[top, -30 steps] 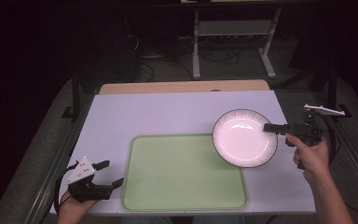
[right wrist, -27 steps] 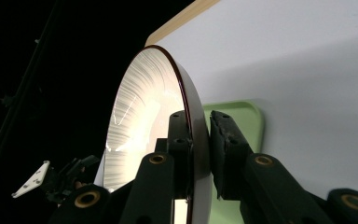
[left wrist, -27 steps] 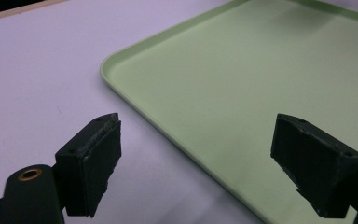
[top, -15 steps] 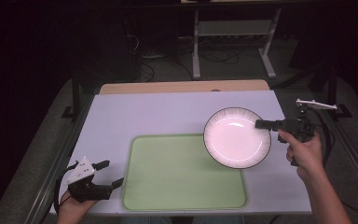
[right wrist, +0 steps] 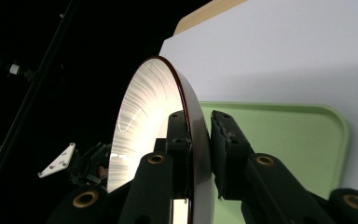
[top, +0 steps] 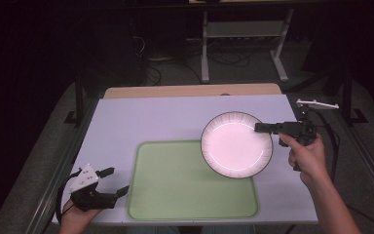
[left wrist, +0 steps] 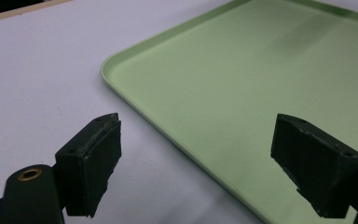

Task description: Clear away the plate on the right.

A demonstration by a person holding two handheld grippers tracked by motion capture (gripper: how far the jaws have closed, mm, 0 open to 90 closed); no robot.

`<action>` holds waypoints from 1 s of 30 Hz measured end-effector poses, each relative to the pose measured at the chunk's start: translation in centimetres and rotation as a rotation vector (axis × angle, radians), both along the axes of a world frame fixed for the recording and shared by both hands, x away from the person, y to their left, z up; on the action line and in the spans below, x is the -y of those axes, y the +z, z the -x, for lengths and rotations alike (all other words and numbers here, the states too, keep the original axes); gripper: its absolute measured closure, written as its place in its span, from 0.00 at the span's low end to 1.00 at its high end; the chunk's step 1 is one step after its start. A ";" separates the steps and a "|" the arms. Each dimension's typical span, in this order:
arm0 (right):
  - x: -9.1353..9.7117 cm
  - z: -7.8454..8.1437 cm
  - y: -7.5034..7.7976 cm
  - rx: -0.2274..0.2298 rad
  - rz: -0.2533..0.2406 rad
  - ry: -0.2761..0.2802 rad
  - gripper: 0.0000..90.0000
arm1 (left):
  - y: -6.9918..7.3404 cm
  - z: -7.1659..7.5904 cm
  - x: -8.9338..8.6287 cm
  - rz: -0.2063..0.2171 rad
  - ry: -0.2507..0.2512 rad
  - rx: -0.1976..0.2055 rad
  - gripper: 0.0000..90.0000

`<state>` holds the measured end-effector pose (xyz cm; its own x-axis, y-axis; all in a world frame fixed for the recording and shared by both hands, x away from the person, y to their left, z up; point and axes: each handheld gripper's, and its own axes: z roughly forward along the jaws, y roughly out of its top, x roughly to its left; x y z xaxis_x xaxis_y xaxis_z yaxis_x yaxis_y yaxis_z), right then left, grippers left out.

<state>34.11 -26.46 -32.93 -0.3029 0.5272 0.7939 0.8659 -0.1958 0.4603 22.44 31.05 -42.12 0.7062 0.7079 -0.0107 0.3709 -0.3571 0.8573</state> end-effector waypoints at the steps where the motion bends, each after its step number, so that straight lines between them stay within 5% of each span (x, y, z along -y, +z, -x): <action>1: -0.2 0.0 0.1 0.001 0.000 0.006 0.86 | 0.0 0.0 0.0 0.000 0.000 0.000 0.18; 16: -3.4 -0.5 0.5 0.010 0.005 0.061 0.86 | 0.0 0.0 0.0 0.003 0.000 0.001 0.18; 30: -6.3 -0.9 -1.0 -0.010 0.031 0.106 0.85 | 0.0 0.0 0.0 0.003 -0.002 0.001 0.18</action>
<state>35.02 -20.14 -33.91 -0.3504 0.5175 0.7806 0.8854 -0.0888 0.4563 22.43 31.09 -42.09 0.7077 0.7064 -0.0120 0.3692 -0.3552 0.8588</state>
